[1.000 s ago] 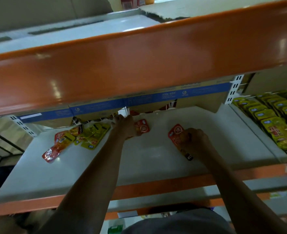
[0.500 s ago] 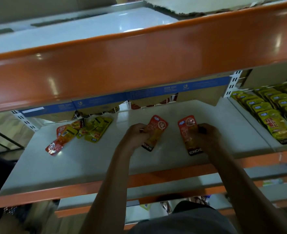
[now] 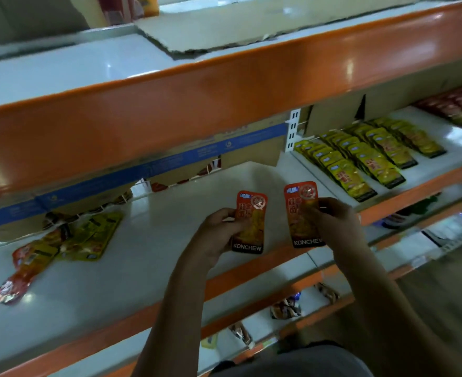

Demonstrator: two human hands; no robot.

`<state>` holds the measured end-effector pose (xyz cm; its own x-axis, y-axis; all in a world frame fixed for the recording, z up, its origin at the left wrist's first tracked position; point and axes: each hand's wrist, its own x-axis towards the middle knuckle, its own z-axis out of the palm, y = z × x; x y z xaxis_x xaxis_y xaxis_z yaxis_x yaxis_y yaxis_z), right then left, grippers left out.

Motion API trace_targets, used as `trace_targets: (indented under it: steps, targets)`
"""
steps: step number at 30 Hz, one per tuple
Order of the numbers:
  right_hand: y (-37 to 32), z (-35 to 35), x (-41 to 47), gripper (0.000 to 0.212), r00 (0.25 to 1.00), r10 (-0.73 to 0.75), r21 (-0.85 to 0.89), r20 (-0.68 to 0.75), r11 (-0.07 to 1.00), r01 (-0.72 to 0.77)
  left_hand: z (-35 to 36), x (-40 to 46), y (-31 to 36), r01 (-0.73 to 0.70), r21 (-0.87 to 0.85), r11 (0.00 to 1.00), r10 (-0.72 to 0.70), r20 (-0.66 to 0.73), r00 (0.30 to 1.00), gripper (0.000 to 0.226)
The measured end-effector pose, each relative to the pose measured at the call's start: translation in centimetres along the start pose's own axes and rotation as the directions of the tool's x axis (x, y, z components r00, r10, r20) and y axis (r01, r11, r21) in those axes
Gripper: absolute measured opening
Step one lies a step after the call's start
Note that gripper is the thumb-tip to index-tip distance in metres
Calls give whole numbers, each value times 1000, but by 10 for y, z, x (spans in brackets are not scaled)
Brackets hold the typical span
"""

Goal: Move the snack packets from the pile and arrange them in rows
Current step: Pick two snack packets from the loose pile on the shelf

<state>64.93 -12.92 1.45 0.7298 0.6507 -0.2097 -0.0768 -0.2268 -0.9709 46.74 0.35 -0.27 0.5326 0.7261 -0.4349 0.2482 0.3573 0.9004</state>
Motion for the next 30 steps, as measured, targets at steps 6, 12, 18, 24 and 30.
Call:
trace_targets:
  steps: [6,12,18,24,30]
  targets:
    - [7,-53,-4,21,995,38,35,-94,999,-35,50,2,4,-5,0,1000,5,94,996,23]
    - [15,-112,-8,13,982,50,93,-181,995,-33,108,2,7,-16,58,998,7,147,989,28]
    - [25,-171,-1,7,967,64,129,-246,991,-33,173,4,18,-38,48,998,27,198,980,23]
    - [41,-241,16,10,943,100,144,-316,988,-57,252,17,20,-60,85,995,36,264,964,21]
    - [44,-314,29,11,933,108,155,-344,986,-57,331,28,19,-66,100,993,31,320,947,17]
